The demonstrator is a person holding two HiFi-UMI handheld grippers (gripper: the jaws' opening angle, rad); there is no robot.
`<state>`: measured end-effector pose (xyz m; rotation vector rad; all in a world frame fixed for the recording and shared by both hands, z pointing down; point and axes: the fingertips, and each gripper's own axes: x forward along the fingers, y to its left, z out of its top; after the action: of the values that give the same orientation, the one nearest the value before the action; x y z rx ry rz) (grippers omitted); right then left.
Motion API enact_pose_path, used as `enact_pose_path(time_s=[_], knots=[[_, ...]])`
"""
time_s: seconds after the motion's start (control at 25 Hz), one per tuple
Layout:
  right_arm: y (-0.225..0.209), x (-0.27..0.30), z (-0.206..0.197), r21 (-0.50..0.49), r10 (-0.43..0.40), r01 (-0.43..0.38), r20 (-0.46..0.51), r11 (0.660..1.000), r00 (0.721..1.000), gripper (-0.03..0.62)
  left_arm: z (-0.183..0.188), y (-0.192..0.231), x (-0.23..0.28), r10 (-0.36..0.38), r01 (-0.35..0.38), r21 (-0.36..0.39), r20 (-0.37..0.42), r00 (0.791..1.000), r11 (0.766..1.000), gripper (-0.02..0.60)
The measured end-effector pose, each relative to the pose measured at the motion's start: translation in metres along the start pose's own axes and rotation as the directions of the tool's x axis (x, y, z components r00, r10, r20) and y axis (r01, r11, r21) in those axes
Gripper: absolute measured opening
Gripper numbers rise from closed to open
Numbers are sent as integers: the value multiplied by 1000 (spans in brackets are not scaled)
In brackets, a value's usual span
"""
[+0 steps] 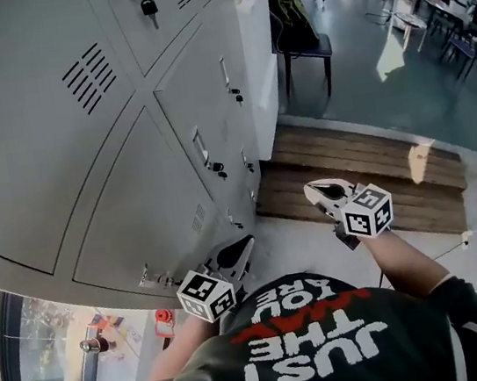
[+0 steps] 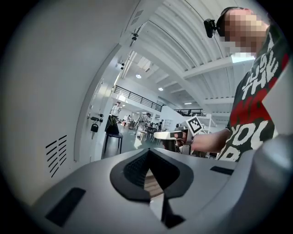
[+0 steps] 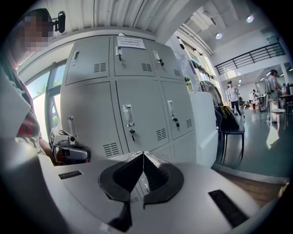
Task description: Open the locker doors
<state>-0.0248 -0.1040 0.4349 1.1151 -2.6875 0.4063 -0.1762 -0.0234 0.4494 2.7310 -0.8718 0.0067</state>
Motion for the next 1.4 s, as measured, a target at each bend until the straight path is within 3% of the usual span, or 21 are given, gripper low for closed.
enact_pose_path(time_s=[0.24, 0.44, 0.6, 0.72, 1.2, 1.4], knots=[[-57, 59, -11, -20, 153, -154, -59, 988, 987, 35, -2, 33, 31, 177, -178, 21, 20, 984, 984, 2], [-110, 117, -34, -18, 267, -272, -138, 962, 954, 35, -8, 64, 57, 345, -343, -43, 38, 938, 938, 2], [-146, 163, -62, -21, 291, -302, -205, 953, 934, 37, -20, 86, 75, 425, -421, -92, 21, 905, 902, 2], [-163, 198, -84, -18, 289, -302, -236, 953, 928, 37, -33, 97, 85, 435, -435, -97, -16, 900, 895, 2], [-212, 312, -151, 12, 236, -244, -297, 970, 925, 41, -86, 152, 137, 393, -407, -106, -128, 911, 907, 2], [-226, 349, -170, 9, 238, -248, -315, 969, 919, 104, -116, 175, 162, 394, -421, -153, -176, 902, 894, 2]])
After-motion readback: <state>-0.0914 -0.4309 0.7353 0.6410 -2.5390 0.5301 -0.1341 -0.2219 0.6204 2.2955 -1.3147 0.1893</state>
